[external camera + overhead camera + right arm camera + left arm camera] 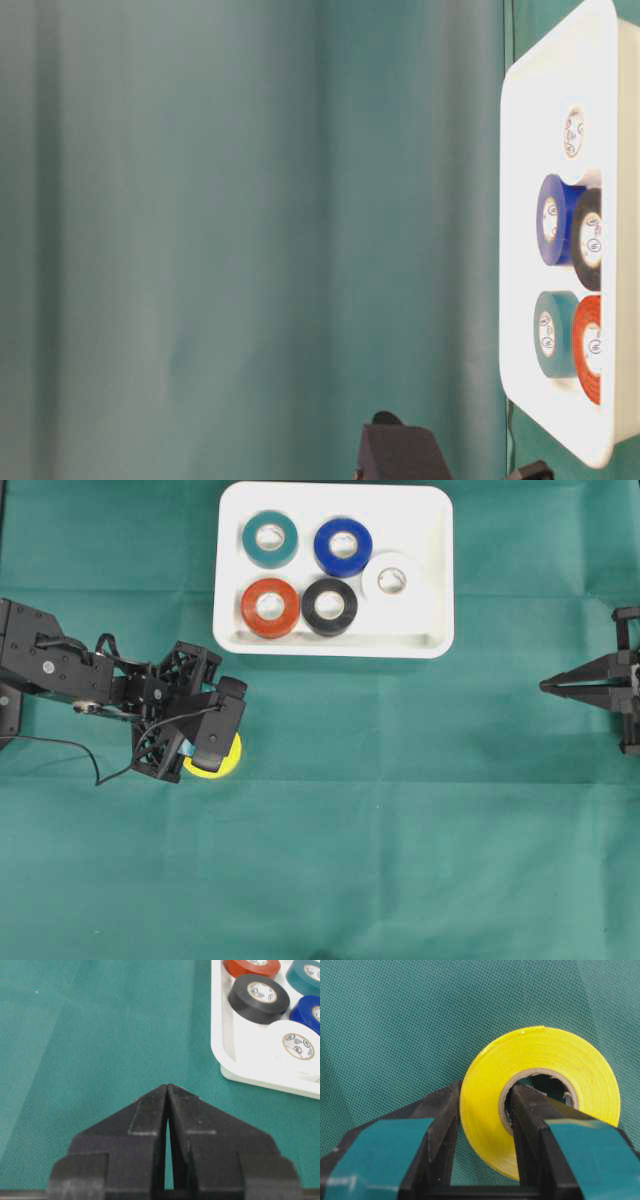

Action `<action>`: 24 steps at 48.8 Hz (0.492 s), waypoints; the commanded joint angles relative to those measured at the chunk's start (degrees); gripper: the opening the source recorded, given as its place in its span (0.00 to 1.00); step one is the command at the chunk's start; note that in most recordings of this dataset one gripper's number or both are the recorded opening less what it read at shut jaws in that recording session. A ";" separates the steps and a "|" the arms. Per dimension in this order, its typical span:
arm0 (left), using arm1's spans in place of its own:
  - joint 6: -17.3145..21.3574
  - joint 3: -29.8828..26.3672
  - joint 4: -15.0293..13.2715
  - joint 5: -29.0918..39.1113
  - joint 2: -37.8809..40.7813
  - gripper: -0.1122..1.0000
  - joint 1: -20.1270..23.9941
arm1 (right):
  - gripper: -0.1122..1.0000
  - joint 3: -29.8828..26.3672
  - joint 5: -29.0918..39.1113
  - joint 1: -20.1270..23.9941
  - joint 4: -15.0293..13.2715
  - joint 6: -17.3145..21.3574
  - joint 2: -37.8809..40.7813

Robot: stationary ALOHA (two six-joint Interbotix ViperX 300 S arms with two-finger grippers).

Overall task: Put the tape into the white case with the left arm.
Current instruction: 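Lower the left gripper onto the yellow roll's core, then close the left gripper inside the yellow roll and lift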

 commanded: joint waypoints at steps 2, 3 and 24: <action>-0.09 -0.97 0.00 0.62 -1.58 0.34 0.18 | 0.02 -0.62 -0.53 -0.09 -0.09 0.00 0.26; -0.18 -1.14 0.00 0.88 -1.93 0.34 0.18 | 0.02 -0.62 -0.53 0.00 -0.09 0.00 0.26; -0.18 -3.78 0.00 8.70 -13.89 0.34 -1.32 | 0.02 -0.62 -0.44 -0.09 -0.09 0.00 0.35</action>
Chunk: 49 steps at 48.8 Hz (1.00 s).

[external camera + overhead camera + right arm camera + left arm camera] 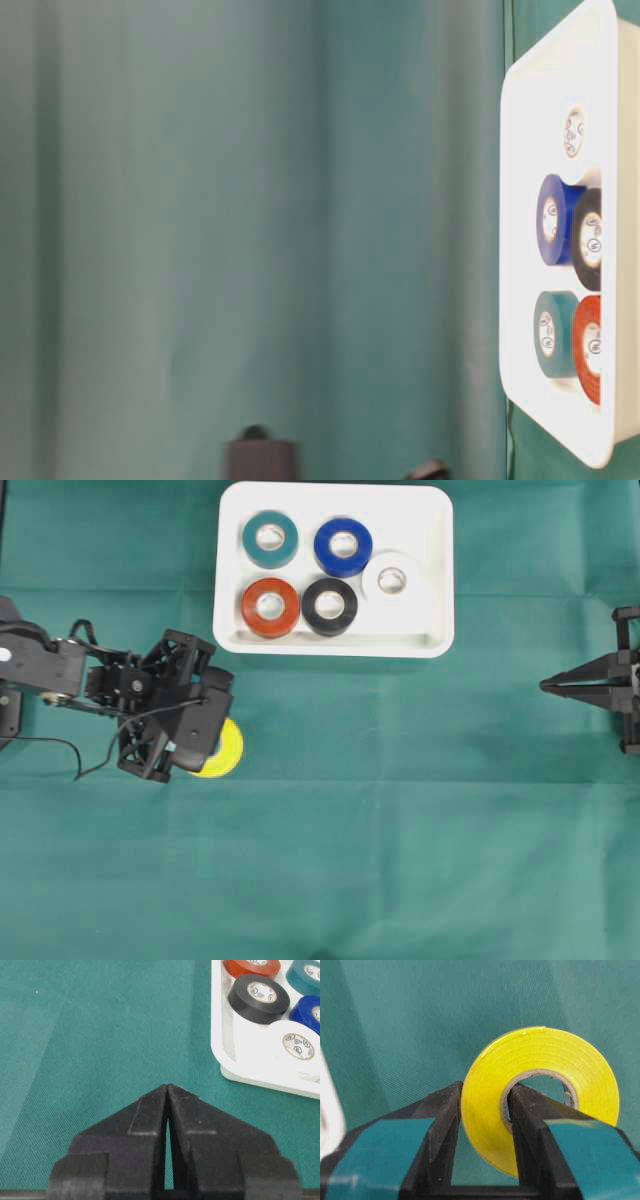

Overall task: Put the tape into the white case with the left arm.
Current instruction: 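Close the left gripper inside the yellow roll and lift, then carry the yellow roll into the tray's lower right corner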

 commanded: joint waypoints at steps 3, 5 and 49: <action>-0.09 -1.32 0.00 1.05 -4.13 0.34 -0.35 | 0.02 -0.70 -0.53 0.00 -0.09 0.00 0.35; 0.00 -1.32 0.00 1.05 -4.57 0.34 -0.35 | 0.02 -0.62 -0.53 -0.09 0.00 0.00 0.35; 0.97 -21.09 0.18 -2.81 14.15 0.34 16.44 | 0.02 -0.62 -0.53 0.00 -0.09 0.00 0.26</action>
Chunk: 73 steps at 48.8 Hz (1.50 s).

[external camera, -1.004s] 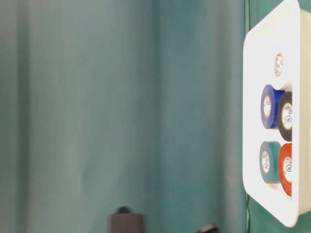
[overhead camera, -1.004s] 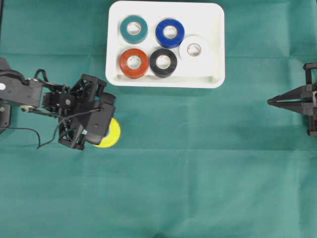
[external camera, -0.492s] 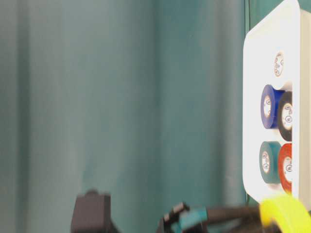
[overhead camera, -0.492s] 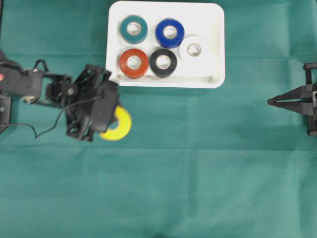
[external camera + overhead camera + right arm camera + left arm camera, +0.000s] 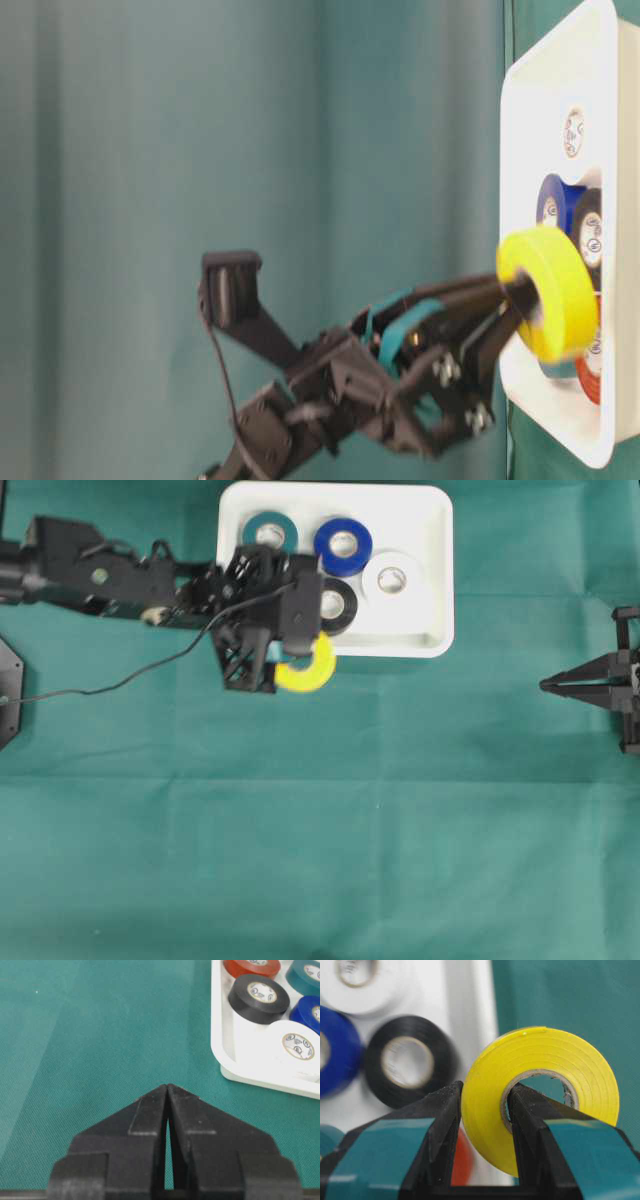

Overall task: Put the tape into the white case with the left arm.
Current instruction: 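Carry the yellow roll into the tray's lower right corner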

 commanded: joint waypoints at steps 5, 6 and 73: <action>0.18 -5.54 0.18 -0.62 1.85 0.34 3.25 | 0.02 -0.53 -0.53 0.00 -0.09 0.00 0.26; 0.26 -6.06 0.18 -0.70 2.29 0.34 3.52 | 0.02 -0.53 -0.53 0.00 -0.09 0.00 0.26; 0.88 -16.70 0.00 -0.79 10.11 0.98 4.13 | 0.02 -0.44 -0.53 0.00 0.00 0.00 0.09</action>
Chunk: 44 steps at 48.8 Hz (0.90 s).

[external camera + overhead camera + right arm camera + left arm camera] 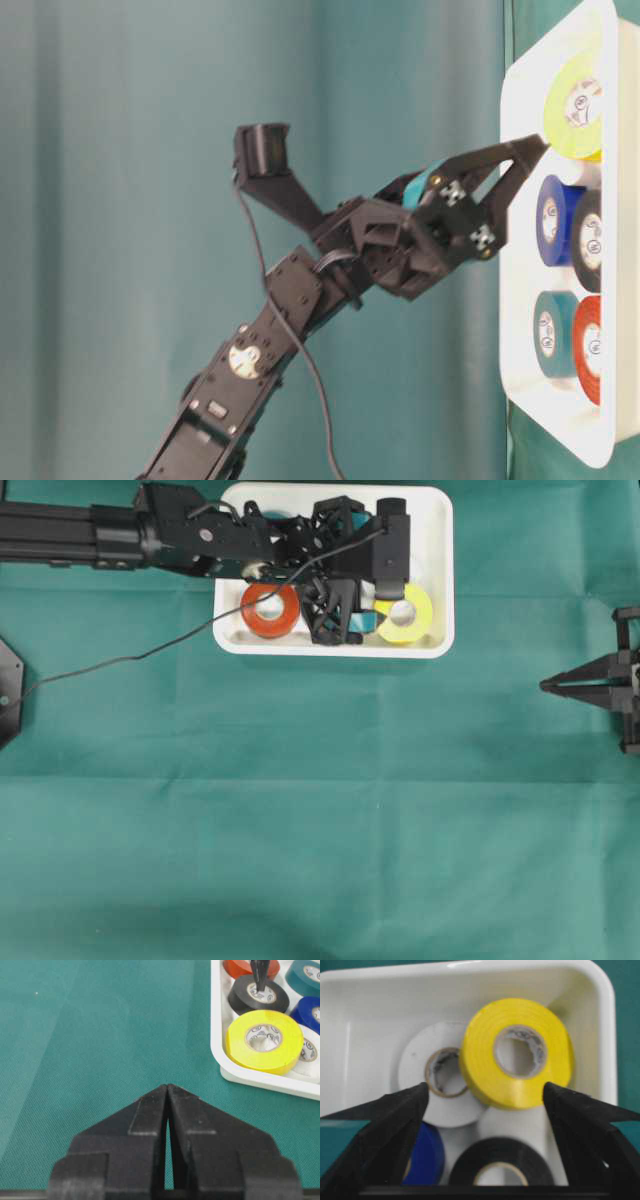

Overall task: Put the tape into the white case with the left arm.
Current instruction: 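Carry the yellow roll into the tray's lower right corner, then open the left gripper and retract it to the left side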

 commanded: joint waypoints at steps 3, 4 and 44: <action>-0.53 0.88 0.00 -0.26 -4.31 0.98 -0.09 | 0.02 -0.53 -0.44 -0.18 -0.09 0.00 0.26; -0.62 1.32 0.00 -0.35 -4.57 0.98 -0.18 | 0.02 -0.53 -0.44 -0.09 -0.09 0.00 0.26; -9.14 23.03 -0.18 -5.19 -25.66 0.98 -3.69 | 0.02 -0.53 -0.53 -0.09 -0.09 0.00 0.18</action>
